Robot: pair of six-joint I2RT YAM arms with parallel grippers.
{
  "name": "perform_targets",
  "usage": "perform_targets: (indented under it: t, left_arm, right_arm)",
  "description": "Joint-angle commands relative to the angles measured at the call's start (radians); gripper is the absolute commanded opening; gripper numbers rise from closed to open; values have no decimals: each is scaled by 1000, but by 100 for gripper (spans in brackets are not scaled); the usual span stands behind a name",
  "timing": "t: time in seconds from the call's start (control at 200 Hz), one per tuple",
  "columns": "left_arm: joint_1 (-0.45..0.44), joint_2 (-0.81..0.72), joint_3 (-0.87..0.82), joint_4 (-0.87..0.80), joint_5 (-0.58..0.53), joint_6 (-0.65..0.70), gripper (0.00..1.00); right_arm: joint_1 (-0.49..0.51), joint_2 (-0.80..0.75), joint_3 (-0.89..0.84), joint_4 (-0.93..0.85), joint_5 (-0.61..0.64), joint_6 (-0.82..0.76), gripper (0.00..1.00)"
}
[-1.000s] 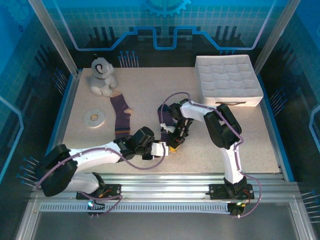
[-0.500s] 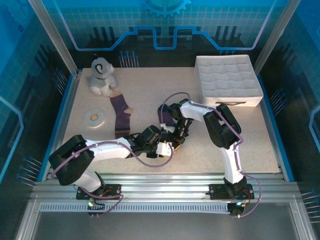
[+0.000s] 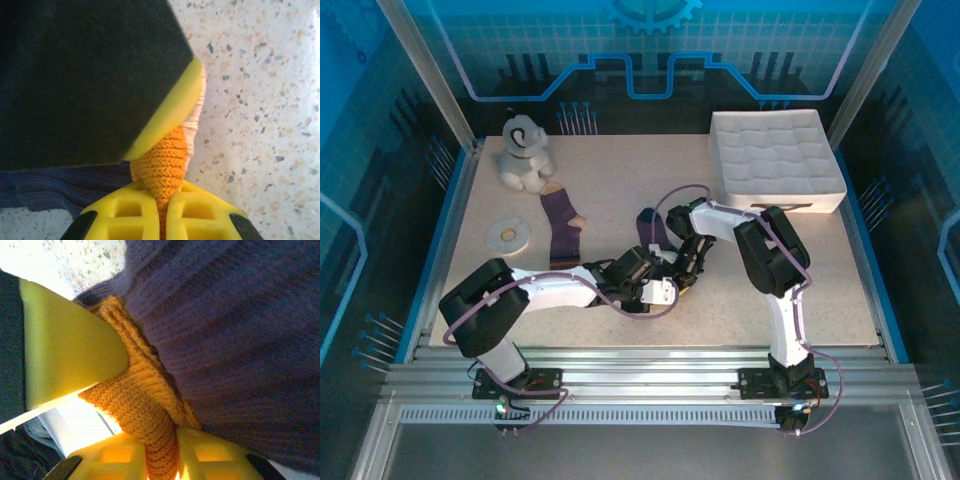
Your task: Roll the socks
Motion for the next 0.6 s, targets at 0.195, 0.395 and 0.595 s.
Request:
perform_targets:
  t: [0.195,0.395,0.595]
  left_arm:
    - [-11,9,128,-263,84,-310,0]
    - [-11,78,142,-254,217,-485,0]
    - [-5,96,91,-209,255,-562,0]
  right_arm:
    - [-72,-109,-131,123,-3,31,23]
    - [-101,-236,-245,232,-21,67,25]
    - [-117,-387,-345,345,-2,113,26]
